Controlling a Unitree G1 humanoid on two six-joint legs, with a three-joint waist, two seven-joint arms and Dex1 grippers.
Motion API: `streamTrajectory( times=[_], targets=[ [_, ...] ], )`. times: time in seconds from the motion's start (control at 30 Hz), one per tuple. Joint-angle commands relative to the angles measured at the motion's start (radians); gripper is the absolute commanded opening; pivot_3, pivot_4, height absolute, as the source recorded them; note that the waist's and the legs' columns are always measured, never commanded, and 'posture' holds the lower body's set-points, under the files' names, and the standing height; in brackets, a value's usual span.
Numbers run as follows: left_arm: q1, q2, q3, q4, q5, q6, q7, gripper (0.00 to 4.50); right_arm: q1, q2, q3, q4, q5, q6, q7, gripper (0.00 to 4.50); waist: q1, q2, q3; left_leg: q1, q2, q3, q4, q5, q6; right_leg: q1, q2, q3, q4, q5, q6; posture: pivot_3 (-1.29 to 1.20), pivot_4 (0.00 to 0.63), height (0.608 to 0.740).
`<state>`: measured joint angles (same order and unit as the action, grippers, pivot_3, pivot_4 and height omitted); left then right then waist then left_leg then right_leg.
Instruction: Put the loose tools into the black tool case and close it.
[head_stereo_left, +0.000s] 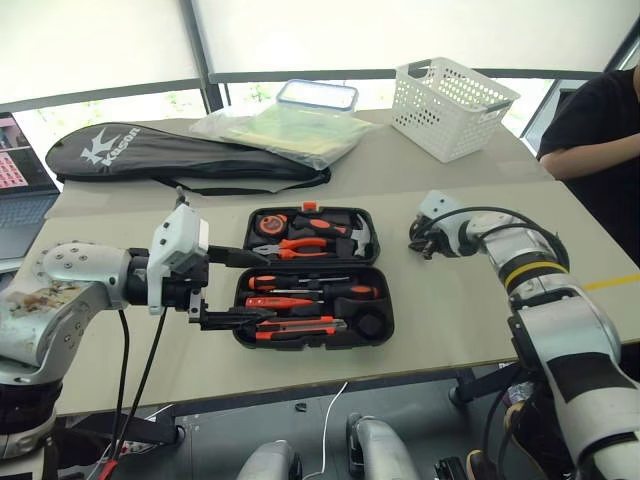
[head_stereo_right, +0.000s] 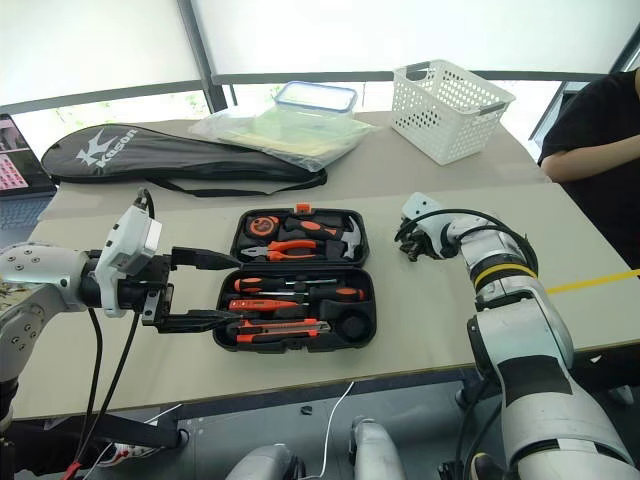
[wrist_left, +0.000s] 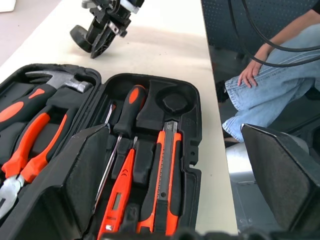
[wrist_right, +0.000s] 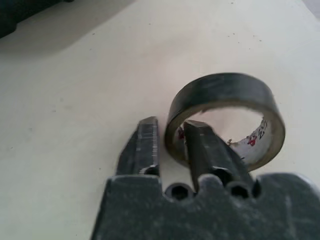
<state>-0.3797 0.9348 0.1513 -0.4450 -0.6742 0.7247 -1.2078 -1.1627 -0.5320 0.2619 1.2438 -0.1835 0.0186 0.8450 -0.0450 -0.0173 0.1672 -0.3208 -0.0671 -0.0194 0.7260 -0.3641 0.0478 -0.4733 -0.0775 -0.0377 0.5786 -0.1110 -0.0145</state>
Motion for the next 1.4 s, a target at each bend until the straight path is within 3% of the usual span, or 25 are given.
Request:
streamTrajectory(
  times=[0.03, 0.1, 0.17, 0.27, 0.43, 0.57, 0.9, 1.13, 1.33, 1.4],
  targets=[
    [-0.018, 0.015, -0.007, -0.009, -0.009, -0.023, -0.008, 4.50, -0.021, -0.031, -0.048, -0.048, 0.029, -0.039, 0.062, 0.04, 0.000, 0.000, 0.000, 0.000, 0.000, -0.001, 0.000, 0.000, 0.000, 0.000, 0.000, 0.000, 0.000, 0.000, 0.000, 0.00, 0.150, 0.740],
    [-0.019, 0.020, -0.016, -0.003, -0.008, -0.028, -0.020, 4.50, -0.017, -0.043, -0.074, -0.100, 0.066, -0.036, 0.150, 0.04, 0.000, 0.001, 0.001, -0.001, 0.000, -0.001, 0.000, 0.000, 0.000, 0.000, 0.000, 0.000, 0.000, 0.000, 0.000, 0.00, 0.150, 0.740],
    [-0.008, 0.038, -0.033, 0.004, 0.006, -0.043, -0.049, 4.50, 0.042, -0.062, -0.095, -0.336, 0.161, 0.054, 0.348, 0.04, 0.000, 0.001, 0.001, -0.001, 0.001, -0.001, -0.001, 0.000, 0.000, 0.000, 0.000, -0.001, 0.000, 0.000, 0.000, 0.00, 0.150, 0.740],
    [0.015, 0.062, -0.062, 0.018, 0.038, -0.087, -0.092, 4.50, 0.240, -0.155, -0.055, -0.895, 0.328, 0.280, 0.587, 0.04, 0.004, 0.002, 0.001, -0.002, 0.002, -0.004, -0.002, 0.000, 0.000, 0.000, 0.001, -0.002, 0.000, 0.000, 0.000, 0.00, 0.150, 0.740],
    [0.011, 0.061, -0.094, 0.039, 0.055, -0.122, -0.113, 4.50, 0.434, -0.267, 0.004, -1.360, 0.412, 0.445, 0.672, 0.04, 0.022, 0.002, 0.001, -0.003, 0.002, -0.005, -0.005, 0.000, 0.000, -0.001, 0.002, -0.004, -0.001, 0.000, 0.000, 0.00, 0.150, 0.740],
    [-0.002, 0.057, -0.114, 0.052, 0.064, -0.141, -0.119, 4.50, 0.501, -0.285, 0.057, -1.467, 0.381, 0.466, 0.636, 0.04, 0.031, 0.002, 0.001, -0.001, 0.001, -0.002, -0.003, -0.001, 0.001, -0.001, 0.002, -0.004, -0.001, -0.001, 0.001, 0.00, 0.150, 0.740],
    [-0.002, 0.059, -0.116, 0.041, 0.064, -0.142, -0.116, 4.50, 0.538, -0.320, 0.142, -1.436, 0.285, 0.399, 0.607, 0.04, 0.033, 0.002, 0.001, -0.001, 0.000, -0.001, -0.001, 0.000, 0.001, 0.000, 0.002, -0.005, 0.000, -0.001, 0.000, 0.00, 0.150, 0.740],
    [-0.005, 0.056, -0.115, 0.035, 0.063, -0.137, -0.107, 4.50, 0.517, -0.317, 0.161, -1.424, 0.249, 0.345, 0.626, 2.26, 0.038, 0.002, 0.001, 0.000, 0.000, -0.002, -0.001, -0.001, 0.001, 0.000, 0.002, -0.005, -0.001, -0.001, 0.000, 0.00, 0.150, 0.740],
    [-0.007, 0.054, -0.118, 0.052, 0.072, -0.146, -0.108, 4.50, 0.478, -0.315, 0.110, -1.496, 0.346, 0.431, 0.667, 4.19, 0.039, 0.001, 0.001, -0.001, 0.000, -0.002, -0.001, 0.000, 0.001, 0.000, 0.002, -0.006, -0.001, -0.001, 0.000, 0.00, 0.150, 0.740],
    [0.004, 0.054, -0.116, 0.065, 0.083, -0.156, -0.106, 4.50, 0.457, -0.323, 0.079, -1.506, 0.384, 0.470, 0.668, 4.19, 0.038, 0.001, 0.001, -0.001, 0.000, -0.002, 0.000, 0.000, 0.001, 0.000, 0.002, -0.006, -0.001, -0.001, 0.000, 0.00, 0.150, 0.740]
  ],
)
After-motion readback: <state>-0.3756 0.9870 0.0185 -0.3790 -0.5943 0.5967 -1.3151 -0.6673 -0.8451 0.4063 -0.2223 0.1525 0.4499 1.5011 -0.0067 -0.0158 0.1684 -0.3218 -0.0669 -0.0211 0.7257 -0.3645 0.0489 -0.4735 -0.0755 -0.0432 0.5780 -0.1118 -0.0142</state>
